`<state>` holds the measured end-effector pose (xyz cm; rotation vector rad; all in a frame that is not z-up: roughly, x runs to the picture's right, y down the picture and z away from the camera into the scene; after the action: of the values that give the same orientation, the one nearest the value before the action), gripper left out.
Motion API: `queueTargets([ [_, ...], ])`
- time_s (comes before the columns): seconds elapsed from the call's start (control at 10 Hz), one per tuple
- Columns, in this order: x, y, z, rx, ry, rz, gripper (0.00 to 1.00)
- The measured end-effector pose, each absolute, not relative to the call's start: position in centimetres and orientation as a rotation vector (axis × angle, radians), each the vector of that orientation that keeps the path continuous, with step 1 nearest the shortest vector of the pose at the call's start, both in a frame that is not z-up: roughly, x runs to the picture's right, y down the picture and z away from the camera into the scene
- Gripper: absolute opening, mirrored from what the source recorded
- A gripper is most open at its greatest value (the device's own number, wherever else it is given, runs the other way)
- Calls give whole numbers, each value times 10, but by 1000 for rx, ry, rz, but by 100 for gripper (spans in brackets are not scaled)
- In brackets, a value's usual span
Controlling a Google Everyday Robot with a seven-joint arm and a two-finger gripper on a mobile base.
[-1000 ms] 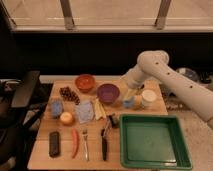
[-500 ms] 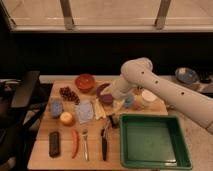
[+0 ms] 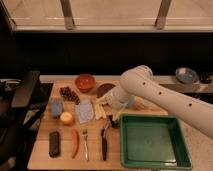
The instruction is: Place fork in purple bowl
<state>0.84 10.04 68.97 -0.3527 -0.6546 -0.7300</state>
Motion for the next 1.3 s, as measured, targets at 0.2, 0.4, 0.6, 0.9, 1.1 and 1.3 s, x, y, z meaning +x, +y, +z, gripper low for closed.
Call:
queueTargets([
  [0.2, -2, 103, 690, -363, -649, -808, 68],
  [0.4, -31, 110, 692, -376, -669, -910, 68],
  [0.6, -68, 118, 694, -390, -703, -991, 68],
  [0.9, -127, 144, 706, -428, -772, -1116, 68],
  [1.1, -140, 166, 720, -462, -811, -1157, 68],
  [1.3, -139, 178, 725, -491, -824, -1161, 68],
])
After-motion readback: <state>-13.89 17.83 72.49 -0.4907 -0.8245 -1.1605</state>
